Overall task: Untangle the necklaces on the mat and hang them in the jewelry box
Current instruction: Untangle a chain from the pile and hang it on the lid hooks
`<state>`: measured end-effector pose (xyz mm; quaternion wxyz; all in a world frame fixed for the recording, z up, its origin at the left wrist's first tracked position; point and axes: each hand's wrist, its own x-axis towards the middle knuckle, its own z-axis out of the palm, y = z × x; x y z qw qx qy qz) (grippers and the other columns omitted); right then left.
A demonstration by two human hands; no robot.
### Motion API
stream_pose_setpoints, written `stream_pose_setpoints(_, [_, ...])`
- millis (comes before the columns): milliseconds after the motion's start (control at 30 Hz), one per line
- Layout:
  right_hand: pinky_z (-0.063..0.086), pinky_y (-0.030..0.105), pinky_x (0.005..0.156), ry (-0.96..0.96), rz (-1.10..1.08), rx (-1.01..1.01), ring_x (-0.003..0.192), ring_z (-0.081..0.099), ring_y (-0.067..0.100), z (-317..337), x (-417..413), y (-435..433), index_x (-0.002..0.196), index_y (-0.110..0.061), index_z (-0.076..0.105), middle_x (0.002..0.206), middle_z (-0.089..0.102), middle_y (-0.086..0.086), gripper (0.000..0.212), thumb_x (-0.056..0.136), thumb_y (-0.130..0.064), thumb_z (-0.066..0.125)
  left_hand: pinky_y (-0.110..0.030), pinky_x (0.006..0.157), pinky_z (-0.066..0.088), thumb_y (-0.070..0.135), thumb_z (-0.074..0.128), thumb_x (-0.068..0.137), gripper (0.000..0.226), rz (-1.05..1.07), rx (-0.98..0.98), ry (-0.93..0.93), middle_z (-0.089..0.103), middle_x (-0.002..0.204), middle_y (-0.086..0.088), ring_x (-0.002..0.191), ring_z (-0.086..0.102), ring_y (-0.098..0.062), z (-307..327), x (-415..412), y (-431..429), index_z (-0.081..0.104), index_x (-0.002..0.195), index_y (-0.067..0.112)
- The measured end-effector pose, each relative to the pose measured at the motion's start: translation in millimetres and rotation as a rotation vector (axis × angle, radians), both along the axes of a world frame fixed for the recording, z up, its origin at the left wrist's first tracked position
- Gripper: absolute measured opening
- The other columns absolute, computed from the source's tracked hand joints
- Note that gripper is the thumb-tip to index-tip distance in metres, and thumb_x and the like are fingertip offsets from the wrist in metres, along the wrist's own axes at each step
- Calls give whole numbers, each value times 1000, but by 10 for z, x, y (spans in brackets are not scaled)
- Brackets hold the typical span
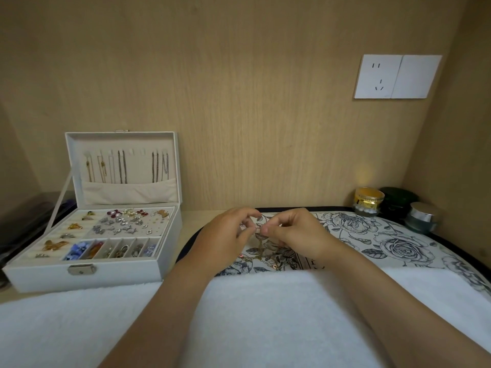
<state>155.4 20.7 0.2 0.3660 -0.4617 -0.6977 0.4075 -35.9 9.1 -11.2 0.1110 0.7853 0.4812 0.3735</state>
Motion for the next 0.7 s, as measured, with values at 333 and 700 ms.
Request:
stream_pose_setpoints(333, [33, 34, 72, -34, 96, -109, 68, 43, 17, 63, 24, -37, 59, -19, 40, 69, 45, 6, 35, 85, -38, 54, -23, 56, 41, 0, 50, 71, 16, 143, -625, -548, 55, 51, 7, 50, 50, -9, 144, 100, 65, 54, 62, 13])
stream_pose_setpoints(700, [40, 28, 60, 265, -60, -108, 61, 50, 18, 52, 104, 72, 66, -15, 70, 76, 59, 10, 23, 80, -32, 72, -24, 46, 33, 16, 47, 90, 19, -300, -591, -1172, 30, 57, 1, 48, 30, -13, 141, -22, -9, 41, 72, 16])
